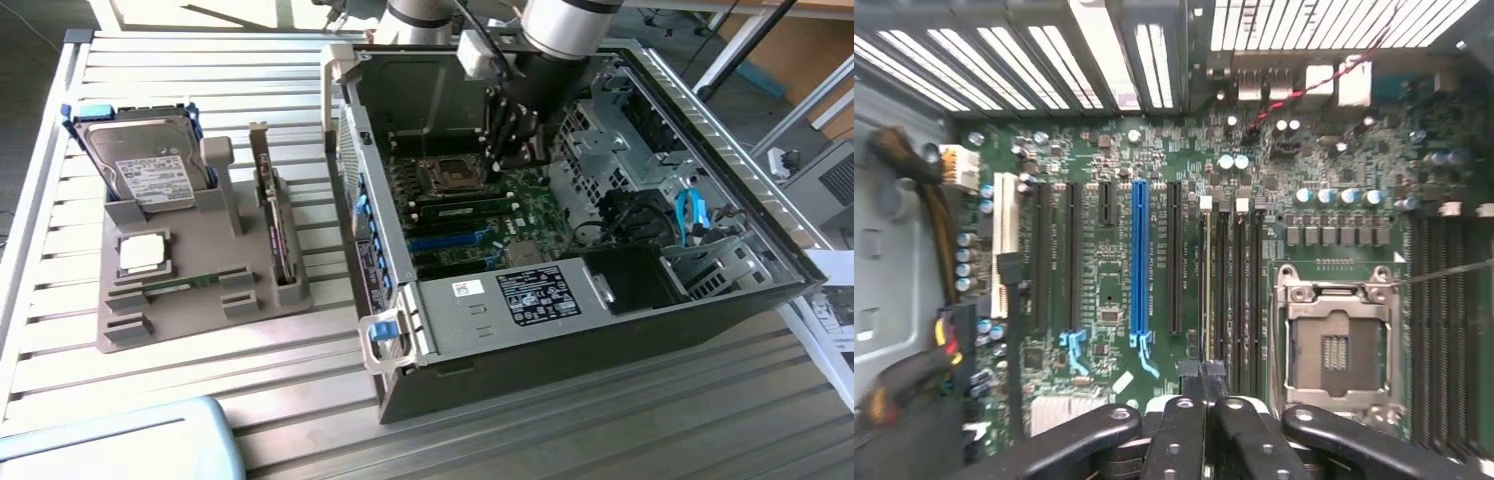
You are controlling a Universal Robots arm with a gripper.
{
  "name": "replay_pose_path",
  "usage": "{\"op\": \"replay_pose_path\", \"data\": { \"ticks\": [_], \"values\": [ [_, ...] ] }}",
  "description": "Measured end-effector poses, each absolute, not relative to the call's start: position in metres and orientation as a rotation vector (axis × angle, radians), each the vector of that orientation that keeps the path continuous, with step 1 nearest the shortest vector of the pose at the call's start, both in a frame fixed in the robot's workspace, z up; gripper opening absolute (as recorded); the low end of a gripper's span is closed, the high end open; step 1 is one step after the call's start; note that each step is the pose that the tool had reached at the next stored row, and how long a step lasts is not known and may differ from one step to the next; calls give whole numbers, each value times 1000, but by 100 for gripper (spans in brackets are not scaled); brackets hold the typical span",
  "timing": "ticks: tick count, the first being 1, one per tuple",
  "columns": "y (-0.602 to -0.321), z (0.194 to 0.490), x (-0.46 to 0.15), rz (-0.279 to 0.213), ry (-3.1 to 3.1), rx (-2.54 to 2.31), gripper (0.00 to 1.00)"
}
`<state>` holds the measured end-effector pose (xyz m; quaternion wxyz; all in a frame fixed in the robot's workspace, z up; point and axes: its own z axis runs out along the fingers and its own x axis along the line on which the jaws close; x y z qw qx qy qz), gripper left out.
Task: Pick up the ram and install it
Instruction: 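Insert the ram into the slot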
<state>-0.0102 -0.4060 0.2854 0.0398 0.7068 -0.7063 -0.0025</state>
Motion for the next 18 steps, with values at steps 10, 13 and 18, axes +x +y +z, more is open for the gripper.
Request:
{"op": "replay_pose_path", "data": {
  "ticks": [10, 13, 18],
  "values": [
    [-406, 334, -10, -8, -2164, 2166, 11],
    [-406, 346, -10, -8, -2164, 2166, 11],
    [-406, 343, 3, -14, -2161, 2163, 11]
  ]
}}
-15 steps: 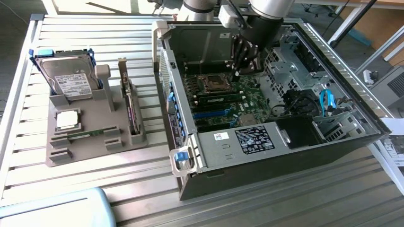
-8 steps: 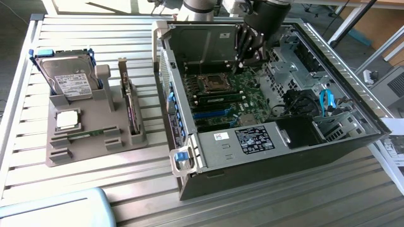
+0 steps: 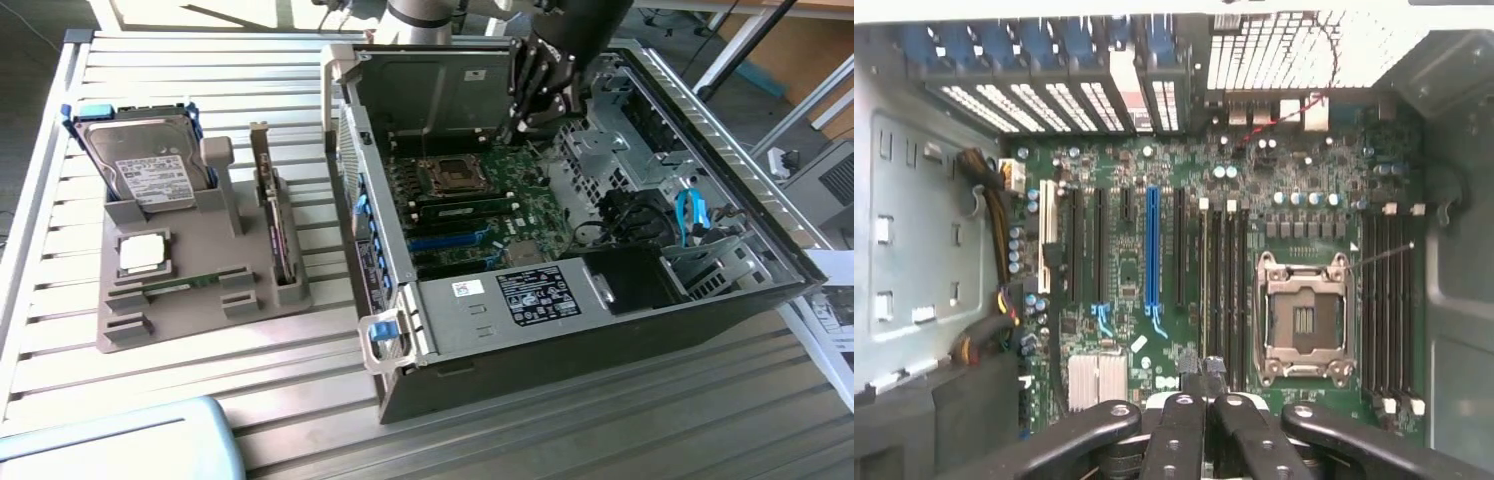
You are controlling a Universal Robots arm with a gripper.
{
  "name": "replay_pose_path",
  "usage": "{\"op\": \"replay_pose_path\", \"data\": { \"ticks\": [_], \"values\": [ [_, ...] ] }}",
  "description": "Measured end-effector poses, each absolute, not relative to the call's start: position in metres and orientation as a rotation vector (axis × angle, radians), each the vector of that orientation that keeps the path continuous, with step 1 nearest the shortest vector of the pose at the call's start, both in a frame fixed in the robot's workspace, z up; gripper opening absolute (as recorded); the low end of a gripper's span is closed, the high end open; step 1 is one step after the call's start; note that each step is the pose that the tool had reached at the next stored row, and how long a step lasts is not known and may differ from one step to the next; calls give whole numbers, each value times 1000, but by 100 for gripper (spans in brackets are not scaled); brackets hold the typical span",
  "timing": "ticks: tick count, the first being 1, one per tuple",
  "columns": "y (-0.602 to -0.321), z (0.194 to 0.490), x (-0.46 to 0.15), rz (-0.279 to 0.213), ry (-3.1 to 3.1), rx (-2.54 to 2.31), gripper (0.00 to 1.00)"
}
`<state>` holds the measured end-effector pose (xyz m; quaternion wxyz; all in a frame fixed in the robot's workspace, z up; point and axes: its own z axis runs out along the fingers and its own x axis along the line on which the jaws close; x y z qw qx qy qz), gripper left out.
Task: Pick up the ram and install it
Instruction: 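Insert the ram into the slot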
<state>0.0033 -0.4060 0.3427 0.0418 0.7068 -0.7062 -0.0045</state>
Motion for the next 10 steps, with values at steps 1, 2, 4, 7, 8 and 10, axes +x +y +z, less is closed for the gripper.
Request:
{"op": "replay_pose_path", "data": {
  "ticks": [1, 2, 4, 7, 8, 10],
  "values": [
    [-406, 341, 7, -15, -2161, 2163, 11],
    [-406, 340, 14, -15, -2161, 2163, 11],
    [-406, 338, 23, -16, -2160, 2162, 11],
    [-406, 336, 42, -17, -2160, 2162, 11],
    [-406, 335, 52, -17, -2160, 2162, 11],
    [-406, 335, 67, -18, -2159, 2161, 11]
  ]
}}
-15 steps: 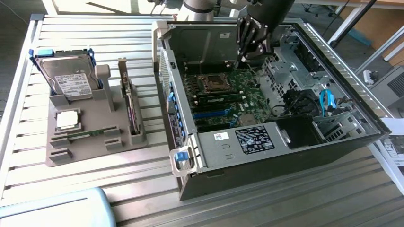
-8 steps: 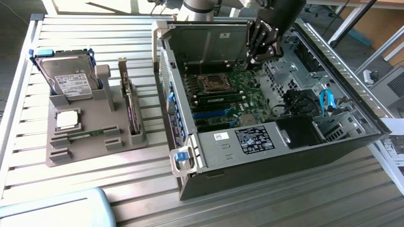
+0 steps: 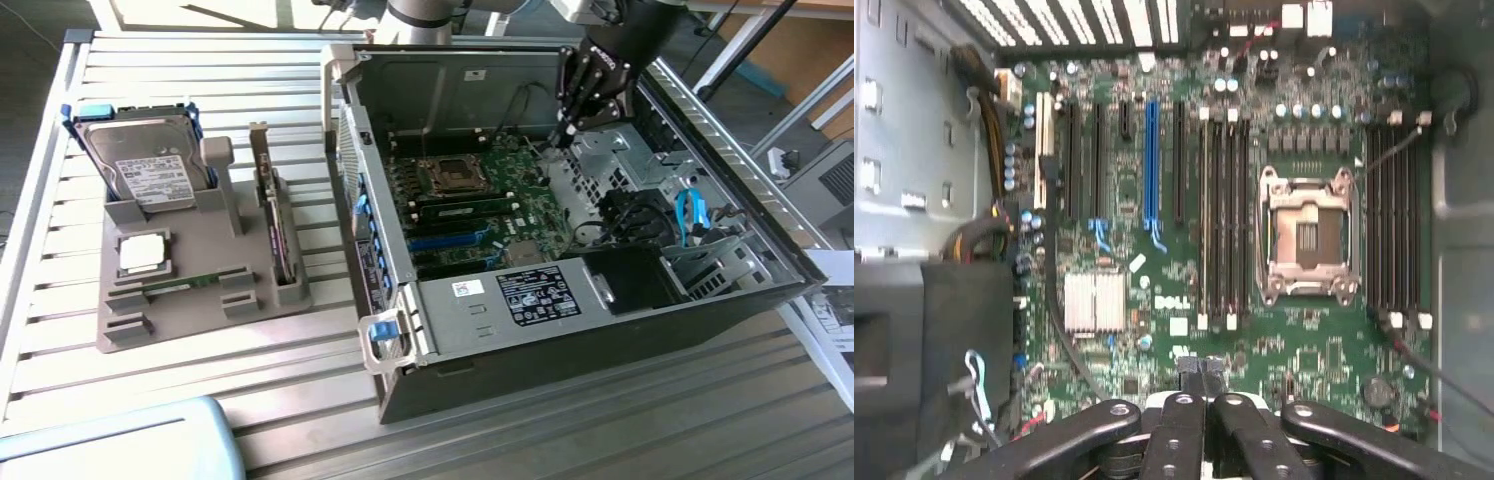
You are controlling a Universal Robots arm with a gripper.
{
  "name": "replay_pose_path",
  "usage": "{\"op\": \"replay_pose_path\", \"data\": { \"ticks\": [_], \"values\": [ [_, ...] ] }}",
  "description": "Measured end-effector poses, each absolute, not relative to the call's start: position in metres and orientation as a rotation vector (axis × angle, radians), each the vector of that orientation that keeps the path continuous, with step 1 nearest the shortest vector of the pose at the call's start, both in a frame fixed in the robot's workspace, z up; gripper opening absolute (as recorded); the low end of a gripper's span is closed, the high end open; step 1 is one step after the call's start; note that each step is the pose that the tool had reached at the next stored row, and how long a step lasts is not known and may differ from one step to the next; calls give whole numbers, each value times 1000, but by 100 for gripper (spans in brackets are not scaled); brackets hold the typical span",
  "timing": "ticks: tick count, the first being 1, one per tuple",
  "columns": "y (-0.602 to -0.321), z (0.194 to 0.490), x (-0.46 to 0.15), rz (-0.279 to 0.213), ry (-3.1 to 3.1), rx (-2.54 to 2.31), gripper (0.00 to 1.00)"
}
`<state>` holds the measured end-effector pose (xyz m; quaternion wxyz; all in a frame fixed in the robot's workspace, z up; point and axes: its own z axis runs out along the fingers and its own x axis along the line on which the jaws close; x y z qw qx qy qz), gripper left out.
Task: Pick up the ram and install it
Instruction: 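Insert the ram into the slot, then press down the ram until it locks into place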
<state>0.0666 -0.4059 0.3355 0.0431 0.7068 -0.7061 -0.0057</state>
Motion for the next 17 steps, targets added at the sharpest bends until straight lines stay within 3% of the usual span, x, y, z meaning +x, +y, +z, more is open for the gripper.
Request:
{"op": "replay_pose_path", "data": {
  "ticks": [11, 14, 17],
  "values": [
    [-406, 335, 69, -18, -2160, 2161, 11],
    [-406, 335, 68, 29, -2184, 2180, 11],
    [-406, 335, 68, 32, -2185, 2181, 11]
  ]
}}
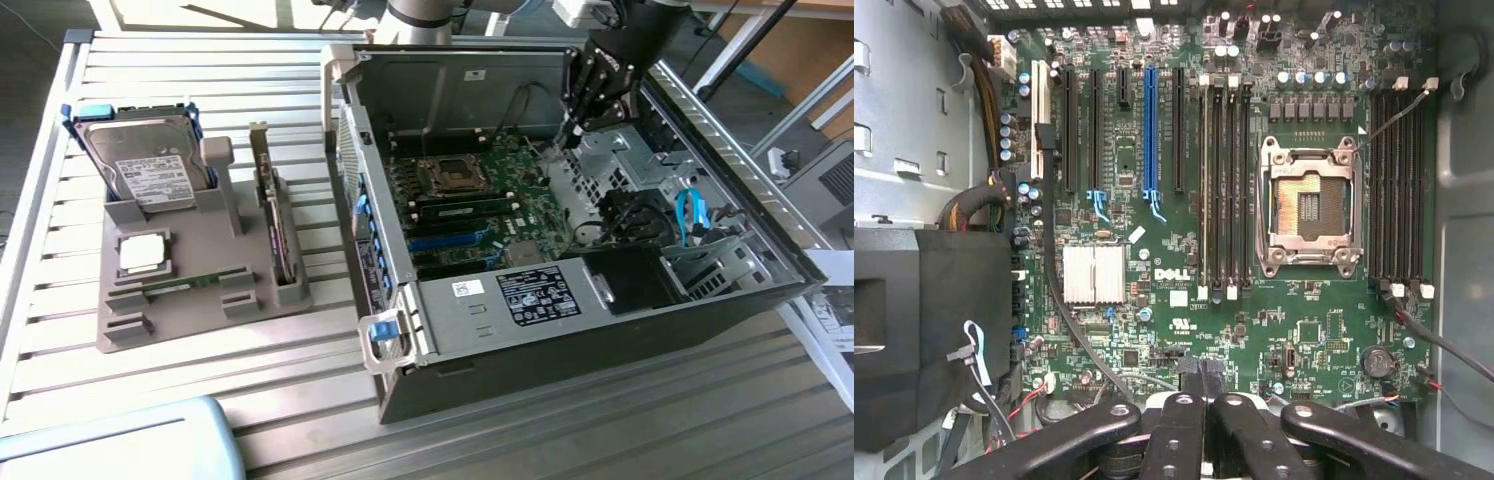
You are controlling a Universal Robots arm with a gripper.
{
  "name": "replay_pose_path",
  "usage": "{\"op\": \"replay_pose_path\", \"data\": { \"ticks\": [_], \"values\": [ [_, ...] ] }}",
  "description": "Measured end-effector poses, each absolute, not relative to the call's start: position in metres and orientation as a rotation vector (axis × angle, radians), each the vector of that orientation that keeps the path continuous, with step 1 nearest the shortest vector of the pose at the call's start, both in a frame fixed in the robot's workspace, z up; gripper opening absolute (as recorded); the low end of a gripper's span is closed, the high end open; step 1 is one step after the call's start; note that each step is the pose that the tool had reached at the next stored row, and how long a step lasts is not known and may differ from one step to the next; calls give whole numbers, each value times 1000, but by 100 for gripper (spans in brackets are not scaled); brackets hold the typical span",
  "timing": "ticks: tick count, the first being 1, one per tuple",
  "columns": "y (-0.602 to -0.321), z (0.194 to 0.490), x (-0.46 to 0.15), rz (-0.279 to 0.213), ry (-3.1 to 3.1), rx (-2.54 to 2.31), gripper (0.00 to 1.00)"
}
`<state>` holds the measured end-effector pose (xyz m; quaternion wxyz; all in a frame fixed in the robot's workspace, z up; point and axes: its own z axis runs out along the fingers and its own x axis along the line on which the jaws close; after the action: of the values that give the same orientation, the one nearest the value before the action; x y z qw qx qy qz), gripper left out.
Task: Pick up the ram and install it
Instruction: 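Press down the ram until it locks into place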
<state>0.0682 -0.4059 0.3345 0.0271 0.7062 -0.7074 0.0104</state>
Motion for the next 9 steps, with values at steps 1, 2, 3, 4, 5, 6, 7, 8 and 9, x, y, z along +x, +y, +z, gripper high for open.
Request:
{"op": "replay_pose_path", "data": {
  "ticks": [1, 2, 3, 4, 5, 6, 7, 8, 9],
  "values": [
    [-406, 333, 67, 33, -2185, 2181, 11],
    [-406, 332, 64, 33, -2184, 2181, 11],
    [-406, 330, 59, 33, -2185, 2181, 11],
    [-406, 328, 55, 33, -2185, 2181, 11],
    [-405, 326, 50, 34, -2185, 2181, 11],
    [-404, 324, 46, 34, -2184, 2181, 11],
    [-403, 322, 43, 33, -2184, 2181, 11],
    [-402, 321, 41, 33, -2185, 2181, 11],
    [-401, 315, 37, 33, -2185, 2181, 11]
  ]
}}
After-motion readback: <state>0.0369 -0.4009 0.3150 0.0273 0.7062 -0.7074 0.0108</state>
